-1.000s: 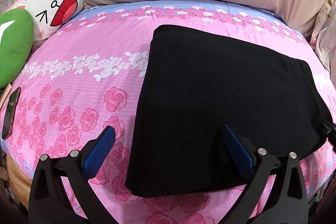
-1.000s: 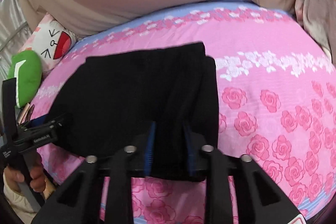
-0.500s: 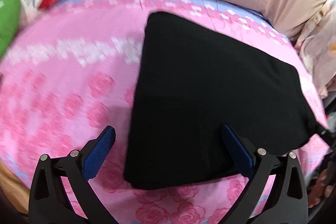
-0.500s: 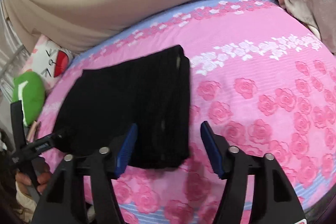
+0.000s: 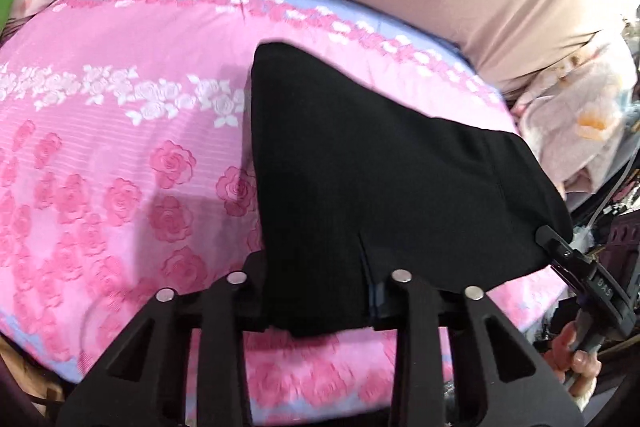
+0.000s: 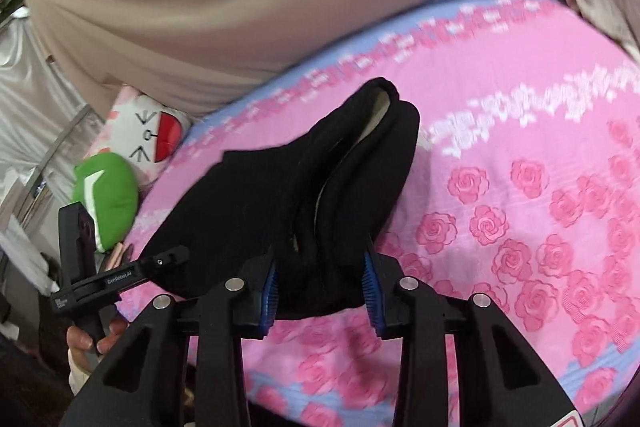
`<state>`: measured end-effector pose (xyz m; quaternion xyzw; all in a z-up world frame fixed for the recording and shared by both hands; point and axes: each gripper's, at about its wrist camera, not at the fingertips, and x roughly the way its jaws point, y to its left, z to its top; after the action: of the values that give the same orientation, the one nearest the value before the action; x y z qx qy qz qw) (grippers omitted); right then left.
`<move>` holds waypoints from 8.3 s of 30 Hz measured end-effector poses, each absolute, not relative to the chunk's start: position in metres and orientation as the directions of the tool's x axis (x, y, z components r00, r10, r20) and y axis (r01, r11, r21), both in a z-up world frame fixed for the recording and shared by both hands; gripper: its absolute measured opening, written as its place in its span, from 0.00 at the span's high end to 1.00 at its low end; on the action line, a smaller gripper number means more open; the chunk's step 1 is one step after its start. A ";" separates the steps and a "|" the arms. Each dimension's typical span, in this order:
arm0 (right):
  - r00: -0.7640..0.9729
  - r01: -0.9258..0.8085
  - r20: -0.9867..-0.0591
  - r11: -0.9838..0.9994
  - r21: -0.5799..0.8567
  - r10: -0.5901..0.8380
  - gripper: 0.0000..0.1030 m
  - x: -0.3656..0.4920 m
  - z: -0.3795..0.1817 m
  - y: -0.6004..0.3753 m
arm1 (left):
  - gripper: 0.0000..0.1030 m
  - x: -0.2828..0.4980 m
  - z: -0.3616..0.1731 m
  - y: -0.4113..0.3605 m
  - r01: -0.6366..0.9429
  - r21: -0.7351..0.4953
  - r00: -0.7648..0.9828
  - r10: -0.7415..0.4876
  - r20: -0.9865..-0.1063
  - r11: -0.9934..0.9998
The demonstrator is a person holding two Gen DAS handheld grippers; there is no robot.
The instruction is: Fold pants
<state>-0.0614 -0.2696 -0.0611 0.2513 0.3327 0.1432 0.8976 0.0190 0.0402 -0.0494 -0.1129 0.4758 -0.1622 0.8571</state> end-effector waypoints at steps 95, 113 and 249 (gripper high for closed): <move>0.627 -0.005 -0.576 0.742 0.670 0.525 0.26 -0.066 -0.125 -0.273 | 0.11 -0.013 -0.078 -0.006 0.115 -0.177 0.460 -0.211 -0.863 0.977; 0.652 -0.014 -0.563 0.751 0.660 0.507 0.46 -0.051 -0.129 -0.269 | 0.19 0.010 -0.084 -0.009 0.111 -0.259 0.435 -0.282 -0.855 0.959; 0.696 -0.023 -0.520 0.739 0.674 0.495 0.43 0.295 -0.095 -0.308 | 0.42 0.329 -0.090 0.001 0.127 -0.144 0.703 -0.191 -0.685 0.981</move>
<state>0.2950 -0.3085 -0.0949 0.3285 0.3594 0.1507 0.8604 0.3289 0.0015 -0.0901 -0.0429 0.3755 -0.0863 0.9218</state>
